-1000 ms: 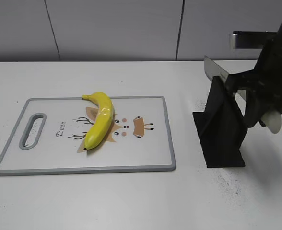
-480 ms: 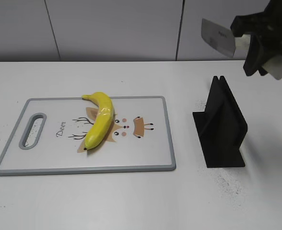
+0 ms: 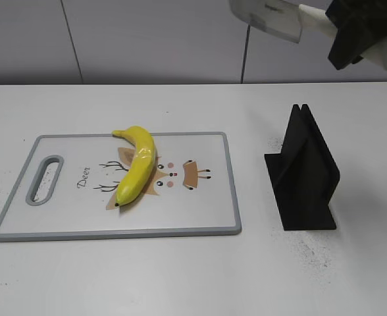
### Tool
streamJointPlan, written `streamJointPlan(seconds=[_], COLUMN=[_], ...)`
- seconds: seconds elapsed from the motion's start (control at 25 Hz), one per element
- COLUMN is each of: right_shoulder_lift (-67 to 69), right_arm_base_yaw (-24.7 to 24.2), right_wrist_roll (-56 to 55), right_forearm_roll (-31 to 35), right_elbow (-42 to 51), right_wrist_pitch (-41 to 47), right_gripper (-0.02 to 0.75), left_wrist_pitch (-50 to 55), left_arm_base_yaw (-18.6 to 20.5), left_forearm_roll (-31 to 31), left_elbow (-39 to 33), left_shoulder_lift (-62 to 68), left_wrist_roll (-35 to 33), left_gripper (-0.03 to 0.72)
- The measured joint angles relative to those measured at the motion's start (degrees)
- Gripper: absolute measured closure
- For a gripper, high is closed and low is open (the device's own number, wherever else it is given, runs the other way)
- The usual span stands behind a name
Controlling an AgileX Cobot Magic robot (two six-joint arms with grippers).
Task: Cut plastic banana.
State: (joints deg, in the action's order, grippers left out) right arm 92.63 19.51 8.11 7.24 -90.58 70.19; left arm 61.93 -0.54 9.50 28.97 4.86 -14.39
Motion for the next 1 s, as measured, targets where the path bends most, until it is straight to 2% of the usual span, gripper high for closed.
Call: streamJointPlan(seconds=[0.12,0.28,0.48,0.64,0.76,1.0], right_shoulder_lift=[2.8,7.6,12.2,15.9,18.7,22.1], right_arm_base_yaw=[0.0,0.1,2.4,5.0,5.8,6.0], right_wrist_roll=[10.6,19.5,32.3,41.6,48.8,58.7], right_forearm_roll=[2.2,5.6,6.2,6.5,7.1,8.5], right_elbow=[-2.4,-6.0,-10.5,-13.8,-15.8,-16.8], right_wrist_pitch=[0.0,0.0,0.0,0.0,-0.1,-0.1], right_gripper=[0.575,0.575,0.575,0.575,0.575,0.575], left_wrist_pitch=[-3.5,-9.1,-13.2,-12.8,-9.9,-4.8], left_arm_base_yaw=[0.0,0.0,0.0,0.0,0.0,-0.1], left_forearm_roll=[0.6,4.2,10.3,18.7,26.4,31.9], left_elbow=[2.3,5.3,10.5,18.8,26.7,41.0], left_shoulder_lift=[6.2,17.0,33.6,48.3,58.8,73.6], left_wrist_roll=[-3.8,-12.4,-27.7,-47.8,-59.4,-71.1], left_gripper=[0.114,0.114,0.115,0.115,0.115,0.115])
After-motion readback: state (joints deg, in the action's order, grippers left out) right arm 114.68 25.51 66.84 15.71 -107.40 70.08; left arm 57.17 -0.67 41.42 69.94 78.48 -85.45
